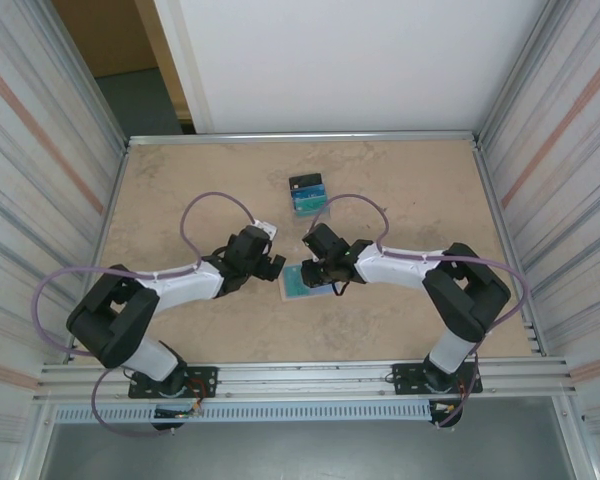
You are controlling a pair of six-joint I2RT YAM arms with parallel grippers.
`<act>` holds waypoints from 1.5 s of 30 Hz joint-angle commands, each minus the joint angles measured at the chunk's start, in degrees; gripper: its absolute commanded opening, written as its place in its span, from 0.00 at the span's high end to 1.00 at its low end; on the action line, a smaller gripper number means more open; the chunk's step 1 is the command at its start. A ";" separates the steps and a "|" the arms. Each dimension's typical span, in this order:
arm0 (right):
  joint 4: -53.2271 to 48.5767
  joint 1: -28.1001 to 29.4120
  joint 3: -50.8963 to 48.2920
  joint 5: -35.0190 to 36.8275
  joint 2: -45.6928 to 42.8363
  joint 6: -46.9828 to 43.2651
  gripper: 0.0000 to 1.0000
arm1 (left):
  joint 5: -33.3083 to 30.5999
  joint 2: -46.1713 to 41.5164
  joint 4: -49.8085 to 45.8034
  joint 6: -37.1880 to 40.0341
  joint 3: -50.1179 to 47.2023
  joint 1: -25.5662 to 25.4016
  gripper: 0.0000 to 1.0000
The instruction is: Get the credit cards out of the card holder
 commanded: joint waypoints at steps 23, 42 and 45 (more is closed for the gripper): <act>-3.07 1.87 -4.50 7.98 -8.79 3.90 0.75 | -1.99 1.15 -4.58 -5.86 3.43 -0.47 0.01; -9.96 11.31 12.73 10.94 8.81 8.26 0.76 | 0.36 -3.04 -5.40 -10.18 2.06 4.48 0.01; -9.93 11.27 12.94 10.51 9.92 8.33 0.73 | 0.36 -3.00 -5.50 -10.30 1.94 4.49 0.01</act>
